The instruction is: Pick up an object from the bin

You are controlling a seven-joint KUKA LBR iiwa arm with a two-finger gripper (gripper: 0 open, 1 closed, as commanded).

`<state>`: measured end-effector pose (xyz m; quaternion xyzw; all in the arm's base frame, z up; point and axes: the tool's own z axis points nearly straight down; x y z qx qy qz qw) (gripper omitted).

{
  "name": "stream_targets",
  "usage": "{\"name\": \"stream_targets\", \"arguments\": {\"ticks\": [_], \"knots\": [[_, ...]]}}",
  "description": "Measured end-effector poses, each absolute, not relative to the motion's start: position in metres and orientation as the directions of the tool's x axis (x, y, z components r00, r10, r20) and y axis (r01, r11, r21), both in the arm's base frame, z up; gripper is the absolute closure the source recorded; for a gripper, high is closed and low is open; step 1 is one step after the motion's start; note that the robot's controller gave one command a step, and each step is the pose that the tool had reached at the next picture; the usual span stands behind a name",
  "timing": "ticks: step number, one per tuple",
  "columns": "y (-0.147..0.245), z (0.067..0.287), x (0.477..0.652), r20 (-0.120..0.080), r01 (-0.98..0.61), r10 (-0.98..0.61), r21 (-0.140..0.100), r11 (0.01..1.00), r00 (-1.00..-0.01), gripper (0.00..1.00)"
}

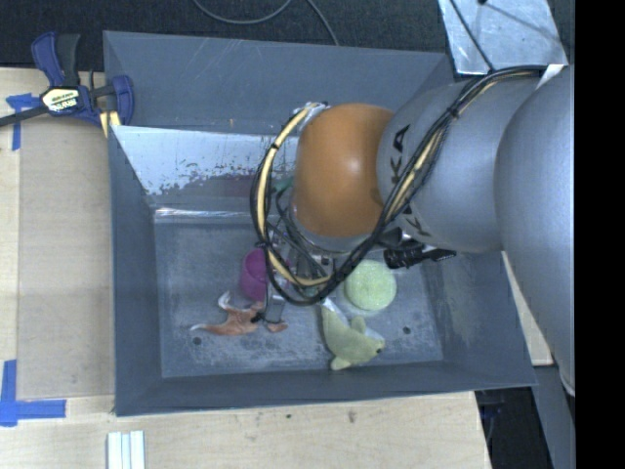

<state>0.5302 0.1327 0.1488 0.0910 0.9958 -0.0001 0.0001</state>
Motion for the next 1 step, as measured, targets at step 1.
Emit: {"name": "stream_targets", "arguments": {"ticks": [1], "knots": [[0.1381,0.1529,0.5089,-0.002,0.062,0.062,0.0,0.998,-0.998,0.0]]}}
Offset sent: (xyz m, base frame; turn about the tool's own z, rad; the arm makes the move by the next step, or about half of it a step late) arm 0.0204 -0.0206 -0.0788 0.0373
